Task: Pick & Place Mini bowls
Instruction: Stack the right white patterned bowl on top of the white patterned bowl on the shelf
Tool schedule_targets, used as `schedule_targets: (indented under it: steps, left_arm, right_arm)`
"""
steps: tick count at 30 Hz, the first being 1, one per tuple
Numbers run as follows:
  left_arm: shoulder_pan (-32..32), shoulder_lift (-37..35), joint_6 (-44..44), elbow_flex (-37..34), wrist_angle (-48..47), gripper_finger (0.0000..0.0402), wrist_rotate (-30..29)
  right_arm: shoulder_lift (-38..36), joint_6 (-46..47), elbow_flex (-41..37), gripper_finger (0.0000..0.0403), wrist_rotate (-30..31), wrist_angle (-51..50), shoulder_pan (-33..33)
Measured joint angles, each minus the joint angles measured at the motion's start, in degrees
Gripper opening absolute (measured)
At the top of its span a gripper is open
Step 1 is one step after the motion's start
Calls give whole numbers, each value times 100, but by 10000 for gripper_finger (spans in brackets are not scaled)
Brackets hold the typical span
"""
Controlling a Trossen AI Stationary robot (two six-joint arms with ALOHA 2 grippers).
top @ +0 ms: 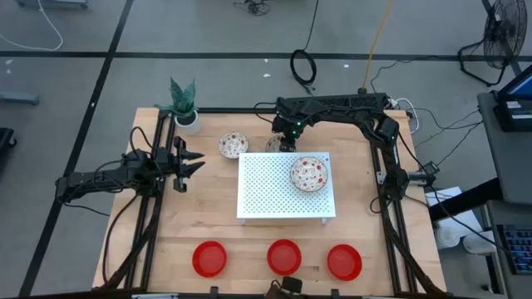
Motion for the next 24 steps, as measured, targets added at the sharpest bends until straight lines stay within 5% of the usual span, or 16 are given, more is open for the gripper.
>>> schedule_targets:
  steps: [24]
  left_arm:
    - [-2,0,0,0,2,120,0]
  right_arm:
    - [1,618,2,141,14,28,0]
